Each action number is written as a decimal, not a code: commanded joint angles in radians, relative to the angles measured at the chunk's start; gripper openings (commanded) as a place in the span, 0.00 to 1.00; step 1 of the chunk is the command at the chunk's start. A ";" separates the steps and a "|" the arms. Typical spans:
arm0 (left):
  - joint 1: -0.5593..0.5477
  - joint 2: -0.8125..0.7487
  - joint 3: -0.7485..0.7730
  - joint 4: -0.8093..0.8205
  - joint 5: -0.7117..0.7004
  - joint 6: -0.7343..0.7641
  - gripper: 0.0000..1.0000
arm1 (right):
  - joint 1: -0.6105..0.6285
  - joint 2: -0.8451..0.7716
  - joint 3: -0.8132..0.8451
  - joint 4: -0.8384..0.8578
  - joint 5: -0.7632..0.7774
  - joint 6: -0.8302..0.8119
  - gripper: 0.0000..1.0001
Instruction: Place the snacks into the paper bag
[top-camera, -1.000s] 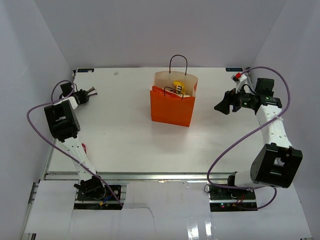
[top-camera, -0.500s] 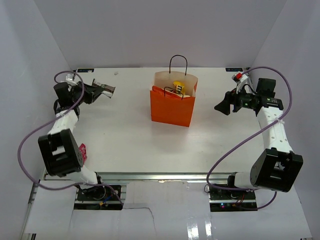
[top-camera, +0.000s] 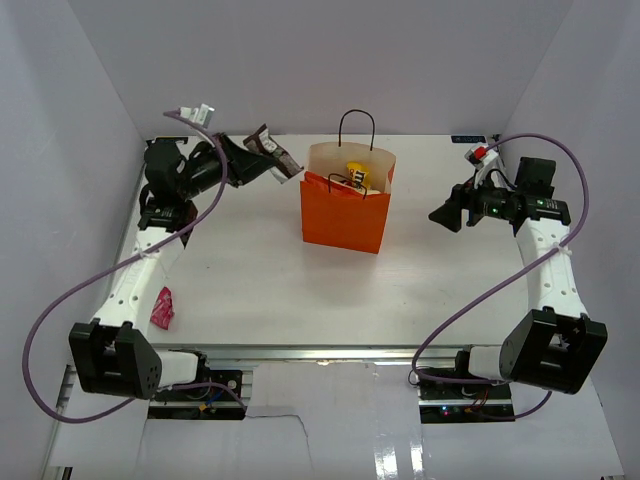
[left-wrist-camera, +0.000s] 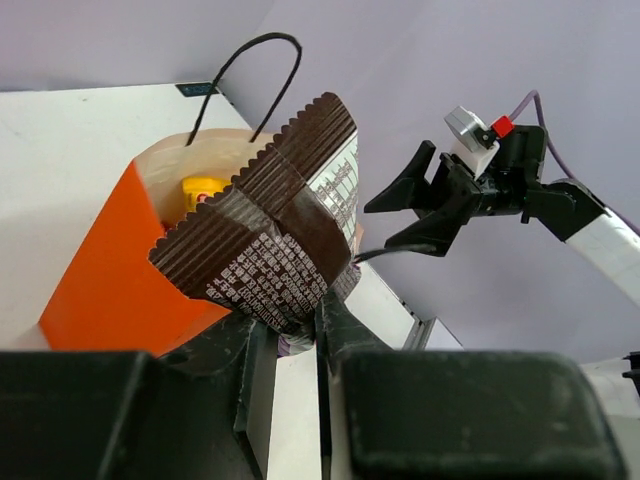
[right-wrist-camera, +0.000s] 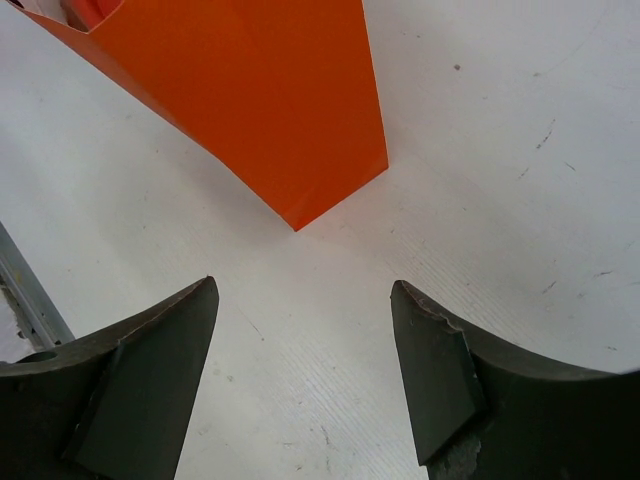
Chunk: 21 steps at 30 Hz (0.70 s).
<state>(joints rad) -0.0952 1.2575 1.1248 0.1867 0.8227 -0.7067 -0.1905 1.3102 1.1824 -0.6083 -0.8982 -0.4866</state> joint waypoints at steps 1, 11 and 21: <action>-0.089 0.061 0.104 0.003 -0.059 0.042 0.27 | -0.006 -0.052 0.010 -0.015 -0.036 -0.017 0.76; -0.320 0.350 0.349 -0.053 -0.273 -0.008 0.27 | -0.006 -0.112 -0.035 -0.027 -0.042 -0.026 0.76; -0.420 0.482 0.463 -0.102 -0.336 -0.042 0.44 | -0.004 -0.114 -0.046 -0.018 -0.056 -0.021 0.76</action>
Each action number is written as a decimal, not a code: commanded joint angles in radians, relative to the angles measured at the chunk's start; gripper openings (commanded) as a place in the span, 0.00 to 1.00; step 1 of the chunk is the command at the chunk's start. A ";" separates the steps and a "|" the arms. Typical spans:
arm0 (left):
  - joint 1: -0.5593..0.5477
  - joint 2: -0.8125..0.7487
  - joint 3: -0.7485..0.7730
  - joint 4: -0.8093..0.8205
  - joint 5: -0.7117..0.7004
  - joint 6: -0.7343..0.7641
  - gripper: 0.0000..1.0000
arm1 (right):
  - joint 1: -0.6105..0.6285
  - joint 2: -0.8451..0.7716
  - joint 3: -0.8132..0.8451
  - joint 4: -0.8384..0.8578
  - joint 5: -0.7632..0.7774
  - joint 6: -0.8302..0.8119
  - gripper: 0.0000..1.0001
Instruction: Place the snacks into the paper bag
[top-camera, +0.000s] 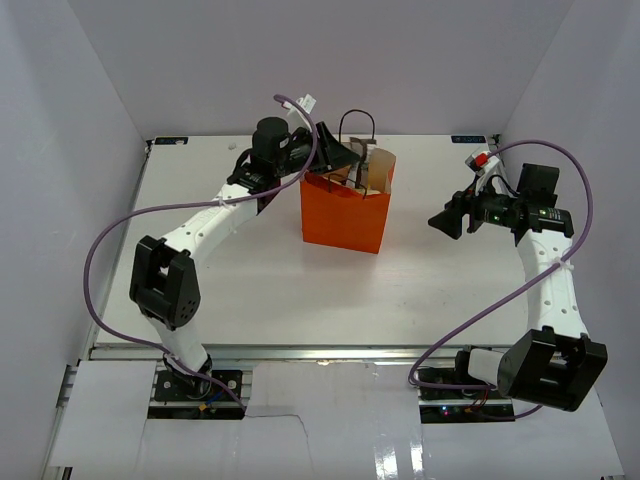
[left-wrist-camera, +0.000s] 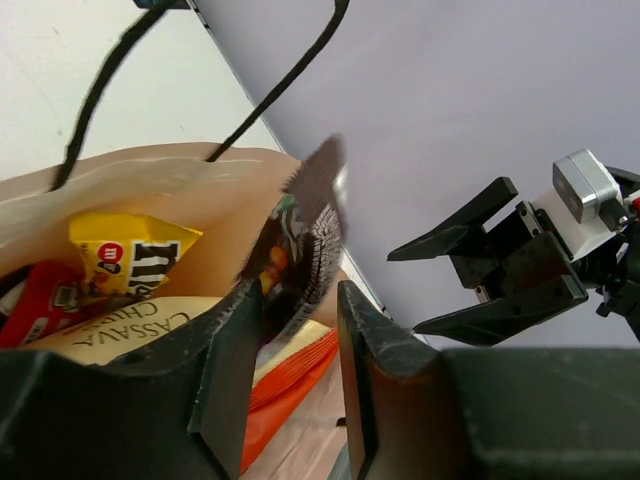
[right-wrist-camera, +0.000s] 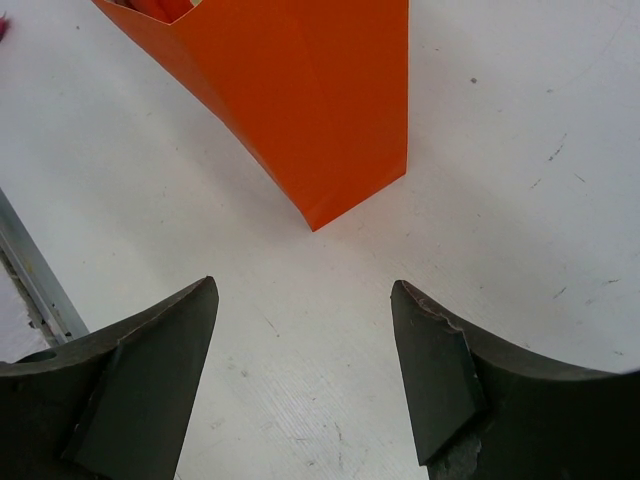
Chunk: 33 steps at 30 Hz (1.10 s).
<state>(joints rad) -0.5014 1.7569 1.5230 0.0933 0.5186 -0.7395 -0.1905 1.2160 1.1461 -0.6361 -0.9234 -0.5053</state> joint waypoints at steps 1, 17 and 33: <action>-0.015 -0.005 0.074 -0.029 -0.035 -0.008 0.47 | -0.006 -0.018 -0.009 0.015 -0.034 -0.001 0.76; -0.012 -0.355 0.104 -0.429 -0.632 0.263 0.74 | 0.155 0.033 0.092 -0.246 -0.144 -0.343 0.77; 0.015 -1.094 -0.797 -1.498 -1.105 -1.164 0.98 | 0.560 0.106 -0.022 -0.117 0.136 -0.193 0.76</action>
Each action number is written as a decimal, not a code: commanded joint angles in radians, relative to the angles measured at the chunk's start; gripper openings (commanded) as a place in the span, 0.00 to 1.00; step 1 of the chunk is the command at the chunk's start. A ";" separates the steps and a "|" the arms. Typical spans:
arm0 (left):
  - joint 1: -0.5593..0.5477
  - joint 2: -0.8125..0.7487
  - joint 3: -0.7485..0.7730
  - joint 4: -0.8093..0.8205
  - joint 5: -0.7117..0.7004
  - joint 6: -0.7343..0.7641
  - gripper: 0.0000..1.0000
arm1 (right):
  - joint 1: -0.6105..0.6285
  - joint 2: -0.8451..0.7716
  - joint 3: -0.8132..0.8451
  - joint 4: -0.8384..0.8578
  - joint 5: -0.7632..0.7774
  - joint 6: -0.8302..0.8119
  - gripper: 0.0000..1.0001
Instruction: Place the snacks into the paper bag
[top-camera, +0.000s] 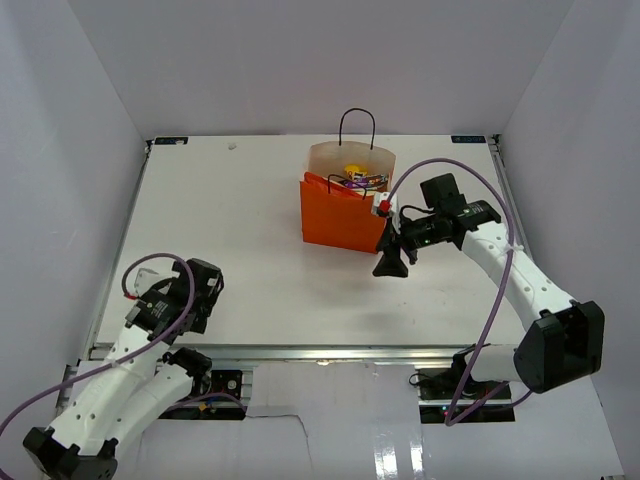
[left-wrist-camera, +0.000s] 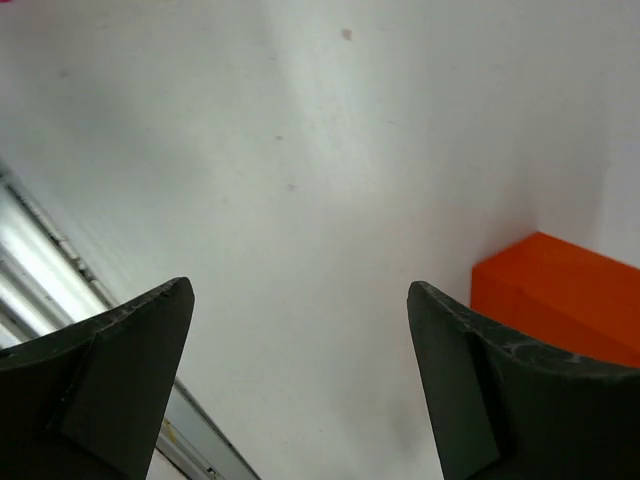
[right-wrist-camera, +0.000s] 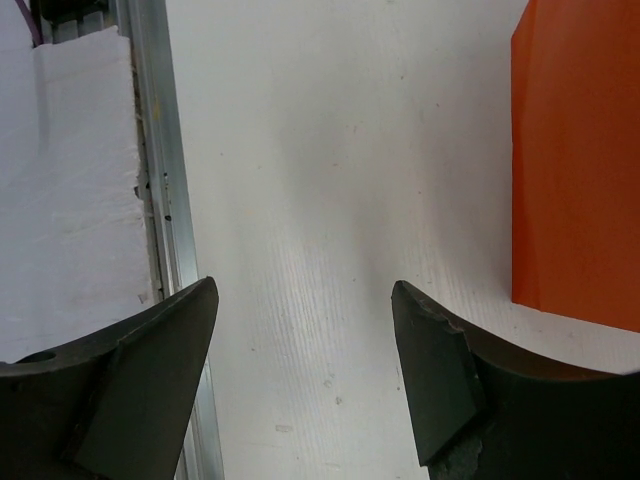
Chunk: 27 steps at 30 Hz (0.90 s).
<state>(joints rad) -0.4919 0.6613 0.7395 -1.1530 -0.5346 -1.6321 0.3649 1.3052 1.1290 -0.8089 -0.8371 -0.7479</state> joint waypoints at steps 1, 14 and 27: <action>0.006 0.011 -0.023 -0.252 -0.056 -0.276 0.98 | 0.005 0.019 -0.008 0.060 0.053 0.059 0.76; 0.370 0.519 0.156 0.158 -0.051 0.506 0.98 | 0.003 -0.020 -0.067 0.047 0.125 0.071 0.77; 0.737 0.615 0.064 0.084 0.189 0.414 0.98 | -0.006 0.057 0.008 -0.047 0.167 0.042 0.77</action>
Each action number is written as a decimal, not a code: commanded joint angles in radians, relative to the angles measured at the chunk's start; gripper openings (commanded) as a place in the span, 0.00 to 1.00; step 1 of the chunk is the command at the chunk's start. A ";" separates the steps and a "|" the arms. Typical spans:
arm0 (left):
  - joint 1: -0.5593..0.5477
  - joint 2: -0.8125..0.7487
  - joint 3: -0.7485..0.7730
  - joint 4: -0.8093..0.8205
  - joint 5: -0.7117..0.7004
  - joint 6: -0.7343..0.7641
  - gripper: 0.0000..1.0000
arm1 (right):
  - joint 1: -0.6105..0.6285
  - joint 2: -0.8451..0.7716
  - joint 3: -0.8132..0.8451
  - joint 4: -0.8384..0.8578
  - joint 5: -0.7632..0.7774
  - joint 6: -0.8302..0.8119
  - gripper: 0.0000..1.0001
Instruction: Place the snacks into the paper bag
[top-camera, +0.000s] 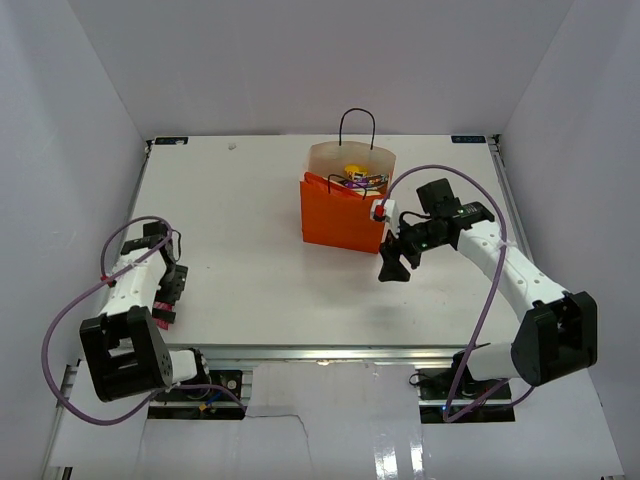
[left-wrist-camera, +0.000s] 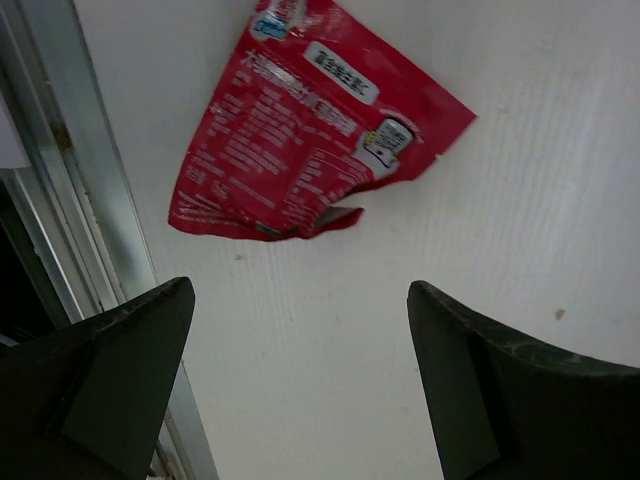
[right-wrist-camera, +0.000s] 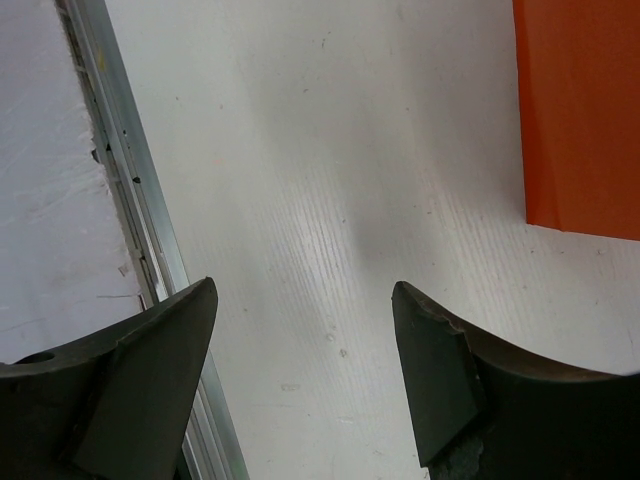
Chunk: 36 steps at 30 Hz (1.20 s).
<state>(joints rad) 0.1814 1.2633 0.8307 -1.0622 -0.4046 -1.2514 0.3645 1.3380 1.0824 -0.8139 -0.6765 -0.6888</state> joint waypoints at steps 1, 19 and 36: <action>0.081 0.016 -0.034 0.008 0.061 0.071 0.98 | -0.007 0.030 0.059 -0.051 0.006 -0.018 0.77; 0.234 0.162 -0.097 0.215 0.165 0.253 0.88 | -0.010 0.055 0.057 -0.080 0.014 -0.035 0.77; 0.236 0.119 -0.091 0.285 0.348 0.429 0.98 | -0.010 0.061 0.063 -0.080 0.002 -0.037 0.77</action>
<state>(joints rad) 0.4210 1.4254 0.7532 -0.7956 -0.1242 -0.8604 0.3599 1.4147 1.1168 -0.8745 -0.6575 -0.7143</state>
